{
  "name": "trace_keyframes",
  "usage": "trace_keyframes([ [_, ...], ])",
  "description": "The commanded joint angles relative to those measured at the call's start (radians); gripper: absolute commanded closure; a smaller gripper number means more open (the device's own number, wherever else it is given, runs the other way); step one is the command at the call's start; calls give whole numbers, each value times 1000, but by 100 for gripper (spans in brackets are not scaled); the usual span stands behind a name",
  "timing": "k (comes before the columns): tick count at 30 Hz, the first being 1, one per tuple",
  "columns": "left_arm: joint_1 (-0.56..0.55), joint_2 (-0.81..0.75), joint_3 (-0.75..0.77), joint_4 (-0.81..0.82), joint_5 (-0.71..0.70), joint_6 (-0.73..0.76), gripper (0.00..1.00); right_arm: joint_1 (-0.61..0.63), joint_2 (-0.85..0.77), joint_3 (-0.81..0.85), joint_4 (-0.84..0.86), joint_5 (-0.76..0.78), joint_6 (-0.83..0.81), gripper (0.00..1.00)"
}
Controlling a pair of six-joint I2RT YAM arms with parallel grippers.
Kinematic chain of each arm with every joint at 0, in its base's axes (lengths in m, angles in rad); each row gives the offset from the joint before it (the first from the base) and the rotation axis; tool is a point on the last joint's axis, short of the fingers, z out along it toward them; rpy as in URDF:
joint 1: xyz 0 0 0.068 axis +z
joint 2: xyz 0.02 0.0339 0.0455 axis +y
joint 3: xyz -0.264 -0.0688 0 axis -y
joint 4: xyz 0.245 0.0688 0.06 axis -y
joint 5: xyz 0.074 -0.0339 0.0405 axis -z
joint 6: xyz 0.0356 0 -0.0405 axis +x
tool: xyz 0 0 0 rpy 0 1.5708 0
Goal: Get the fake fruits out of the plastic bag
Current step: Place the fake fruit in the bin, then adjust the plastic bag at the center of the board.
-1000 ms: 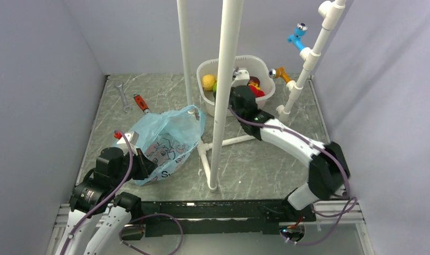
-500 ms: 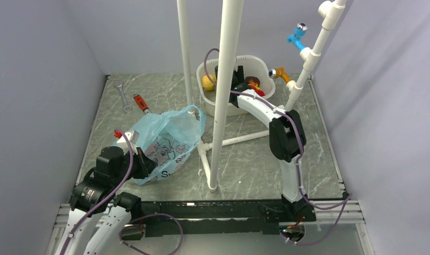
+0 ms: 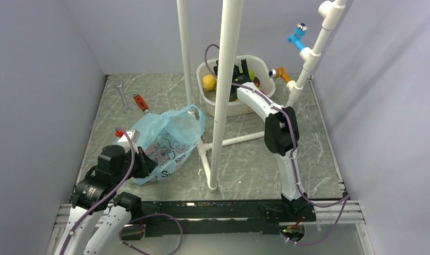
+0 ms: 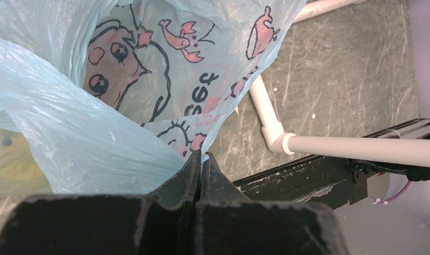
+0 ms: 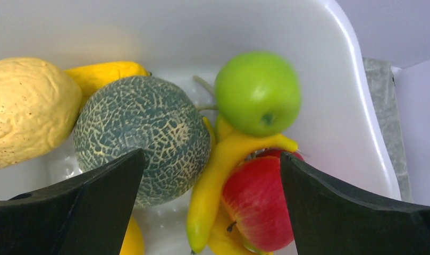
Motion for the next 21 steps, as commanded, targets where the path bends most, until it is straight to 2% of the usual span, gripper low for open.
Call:
trace_keyframes([
  [1,6,26,30,34,-1,-11,100,-5,-96,28,-108,-59,32,1],
  [4,6,50,22,82,20,-31,100,-5,-211,-126,-99,-211,113,1],
  [7,6,92,32,129,34,-43,100,-6,-363,-336,-38,-406,186,2],
  [12,6,213,97,223,47,-34,100,-5,-609,-661,95,-643,256,3],
  [19,6,409,260,338,112,-16,100,-4,-768,-777,163,-965,296,8],
  [21,6,466,319,356,152,-14,100,-4,-782,-777,175,-1026,298,12],
])
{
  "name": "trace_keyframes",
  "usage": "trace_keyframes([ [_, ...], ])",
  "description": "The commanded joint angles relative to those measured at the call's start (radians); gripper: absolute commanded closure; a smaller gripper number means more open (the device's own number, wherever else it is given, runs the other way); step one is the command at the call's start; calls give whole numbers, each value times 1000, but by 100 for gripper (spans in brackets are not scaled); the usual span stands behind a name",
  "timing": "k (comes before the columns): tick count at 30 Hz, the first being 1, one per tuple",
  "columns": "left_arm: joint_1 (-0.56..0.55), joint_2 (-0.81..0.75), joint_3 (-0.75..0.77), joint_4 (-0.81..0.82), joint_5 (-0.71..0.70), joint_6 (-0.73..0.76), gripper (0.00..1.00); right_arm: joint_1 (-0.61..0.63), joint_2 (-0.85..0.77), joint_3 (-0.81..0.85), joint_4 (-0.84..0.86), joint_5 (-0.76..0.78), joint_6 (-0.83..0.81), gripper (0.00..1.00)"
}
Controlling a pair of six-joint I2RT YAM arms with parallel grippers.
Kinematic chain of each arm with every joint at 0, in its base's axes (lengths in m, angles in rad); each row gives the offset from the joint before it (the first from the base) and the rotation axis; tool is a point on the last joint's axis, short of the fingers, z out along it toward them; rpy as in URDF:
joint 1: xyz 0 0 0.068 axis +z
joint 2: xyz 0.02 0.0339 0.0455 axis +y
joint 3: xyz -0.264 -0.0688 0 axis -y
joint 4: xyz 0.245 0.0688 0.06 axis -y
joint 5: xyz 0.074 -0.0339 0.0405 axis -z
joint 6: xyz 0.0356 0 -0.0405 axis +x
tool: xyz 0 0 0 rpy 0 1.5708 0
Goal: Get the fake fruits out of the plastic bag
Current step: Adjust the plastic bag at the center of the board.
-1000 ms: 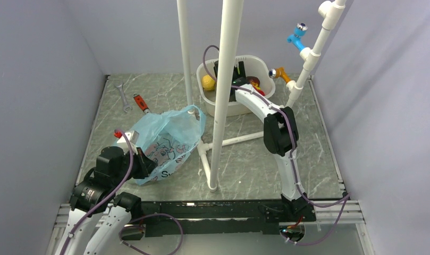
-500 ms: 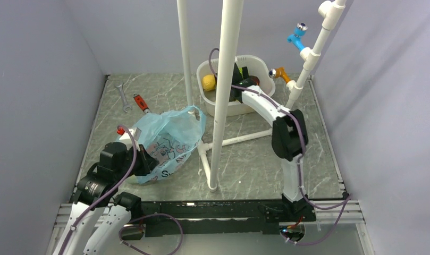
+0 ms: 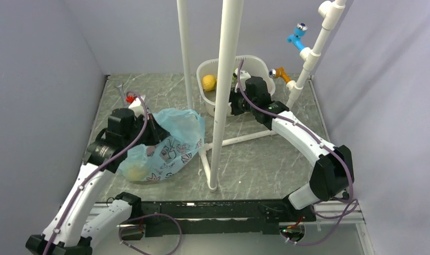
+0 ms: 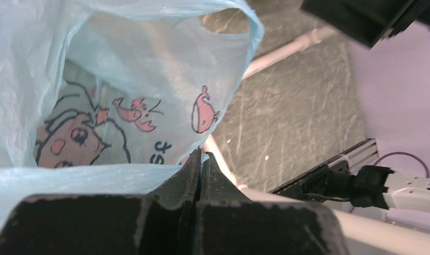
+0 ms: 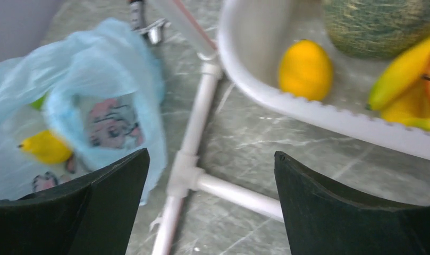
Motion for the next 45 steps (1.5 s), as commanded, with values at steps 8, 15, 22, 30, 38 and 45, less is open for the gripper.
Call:
trace_keyframes([
  [8,3,74,168,62,172,28,100,0,-78,-16,199,-469,2,31],
  [15,2,-27,47,24,186,3,100,74,66,52,238,-661,-63,38],
  [22,3,-120,-48,-24,135,4,100,206,291,235,79,-652,-220,35],
  [30,2,-192,-69,-104,107,17,100,287,480,331,121,-681,-202,30],
  [38,2,-247,-2,-121,179,14,100,338,592,416,138,-648,-184,25],
  [45,2,-259,72,-121,195,8,68,385,643,445,193,-566,-172,23],
])
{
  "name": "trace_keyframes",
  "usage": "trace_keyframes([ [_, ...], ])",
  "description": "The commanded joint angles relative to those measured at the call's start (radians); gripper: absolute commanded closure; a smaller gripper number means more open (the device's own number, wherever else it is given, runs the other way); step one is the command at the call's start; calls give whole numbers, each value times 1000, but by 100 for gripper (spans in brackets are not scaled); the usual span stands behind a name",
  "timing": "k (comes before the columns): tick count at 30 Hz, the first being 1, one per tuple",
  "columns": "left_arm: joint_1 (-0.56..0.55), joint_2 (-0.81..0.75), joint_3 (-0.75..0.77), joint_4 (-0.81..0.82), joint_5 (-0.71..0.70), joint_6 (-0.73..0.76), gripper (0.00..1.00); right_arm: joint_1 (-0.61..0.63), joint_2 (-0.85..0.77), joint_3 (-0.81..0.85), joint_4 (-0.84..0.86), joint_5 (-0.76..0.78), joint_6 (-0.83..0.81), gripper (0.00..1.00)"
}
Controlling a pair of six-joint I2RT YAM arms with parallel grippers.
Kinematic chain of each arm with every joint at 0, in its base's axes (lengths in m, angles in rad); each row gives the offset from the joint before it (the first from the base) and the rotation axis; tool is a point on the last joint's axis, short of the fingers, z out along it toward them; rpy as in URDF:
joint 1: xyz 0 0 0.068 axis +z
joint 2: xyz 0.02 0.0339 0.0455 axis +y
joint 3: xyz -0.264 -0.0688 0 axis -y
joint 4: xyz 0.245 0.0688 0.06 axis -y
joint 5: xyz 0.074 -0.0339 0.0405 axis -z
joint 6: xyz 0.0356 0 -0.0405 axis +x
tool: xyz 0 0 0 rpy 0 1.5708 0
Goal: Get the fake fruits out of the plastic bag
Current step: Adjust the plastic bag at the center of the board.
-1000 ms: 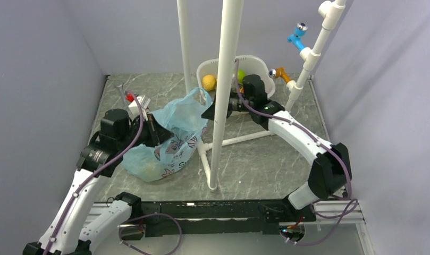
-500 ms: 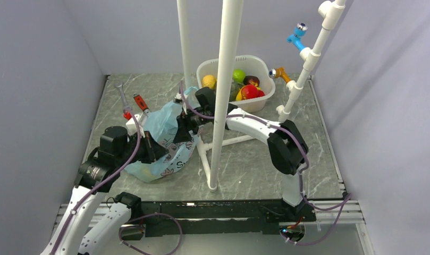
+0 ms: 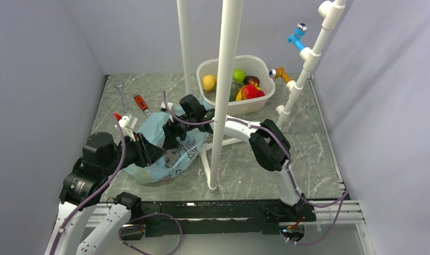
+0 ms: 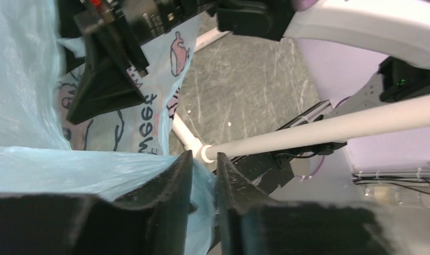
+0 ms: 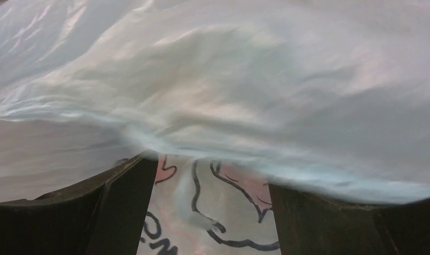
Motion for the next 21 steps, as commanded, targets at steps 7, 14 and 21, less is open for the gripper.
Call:
trace_keyframes([
  [7,1,13,240,-305,-379,91,10,29,12,-7,214,25,70,22],
  [14,3,125,212,-524,-652,-83,8,30,4,-21,222,38,70,22],
  [21,3,-78,-122,-232,-699,-395,61,31,15,-28,252,-1,91,22],
])
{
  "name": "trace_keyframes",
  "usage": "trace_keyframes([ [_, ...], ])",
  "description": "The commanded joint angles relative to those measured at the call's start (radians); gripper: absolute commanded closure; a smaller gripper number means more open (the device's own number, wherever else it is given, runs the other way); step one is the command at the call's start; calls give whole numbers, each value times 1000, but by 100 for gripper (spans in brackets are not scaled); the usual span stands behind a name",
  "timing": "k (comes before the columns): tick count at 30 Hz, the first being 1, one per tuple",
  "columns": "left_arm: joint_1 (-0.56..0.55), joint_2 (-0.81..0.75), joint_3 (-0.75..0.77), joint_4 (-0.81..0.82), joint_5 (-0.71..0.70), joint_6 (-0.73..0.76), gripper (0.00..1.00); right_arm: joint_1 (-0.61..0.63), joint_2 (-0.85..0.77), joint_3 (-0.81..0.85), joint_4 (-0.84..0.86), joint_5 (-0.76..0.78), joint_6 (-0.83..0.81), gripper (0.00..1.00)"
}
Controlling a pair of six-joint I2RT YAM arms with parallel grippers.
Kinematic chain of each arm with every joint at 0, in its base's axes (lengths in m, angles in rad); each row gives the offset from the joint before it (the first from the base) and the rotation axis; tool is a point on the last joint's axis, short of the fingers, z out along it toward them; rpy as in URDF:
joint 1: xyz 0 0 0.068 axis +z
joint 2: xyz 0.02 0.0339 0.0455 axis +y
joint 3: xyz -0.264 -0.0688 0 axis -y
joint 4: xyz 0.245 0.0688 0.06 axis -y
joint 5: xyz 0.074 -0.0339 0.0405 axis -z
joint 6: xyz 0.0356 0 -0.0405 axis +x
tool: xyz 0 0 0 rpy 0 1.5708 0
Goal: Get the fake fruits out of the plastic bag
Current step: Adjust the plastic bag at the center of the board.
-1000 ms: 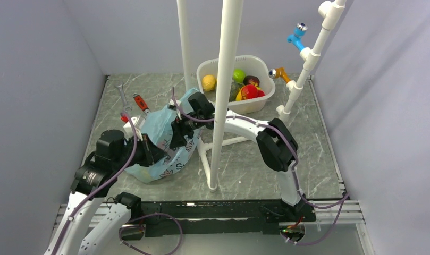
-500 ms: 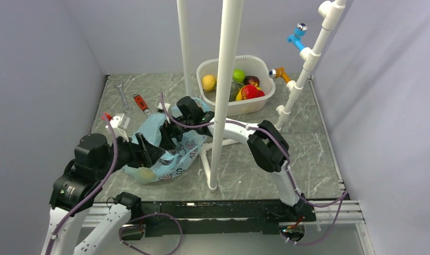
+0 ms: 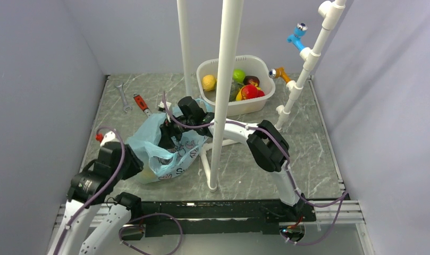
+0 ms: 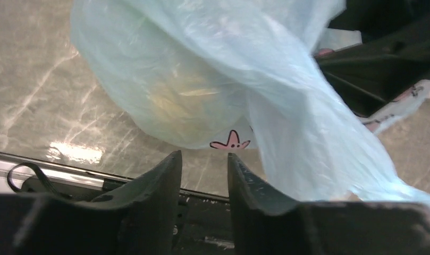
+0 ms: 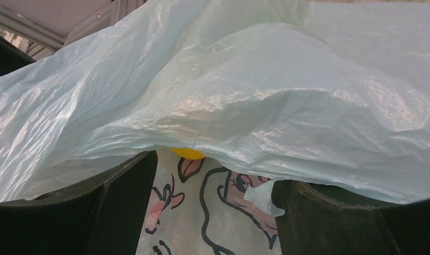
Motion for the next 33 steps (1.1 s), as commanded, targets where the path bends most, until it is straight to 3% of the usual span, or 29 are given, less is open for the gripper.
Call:
trace_keyframes([
  [1,2,-81,-126,139,-98,-241,70,0,10,4,54,-37,1,22],
  [7,3,-54,-253,190,-174,-343,85,10,24,8,-16,-22,-91,22],
  [14,2,-85,-390,237,-233,-436,78,26,42,-12,-36,-44,-144,21],
  [18,2,-53,-454,289,-270,-442,81,40,59,-10,-29,-78,-170,17],
  [24,2,-120,-551,465,-225,-397,82,58,88,18,-28,-93,-225,10],
  [33,2,-81,-602,539,-157,-372,84,67,156,76,23,-110,-193,9],
])
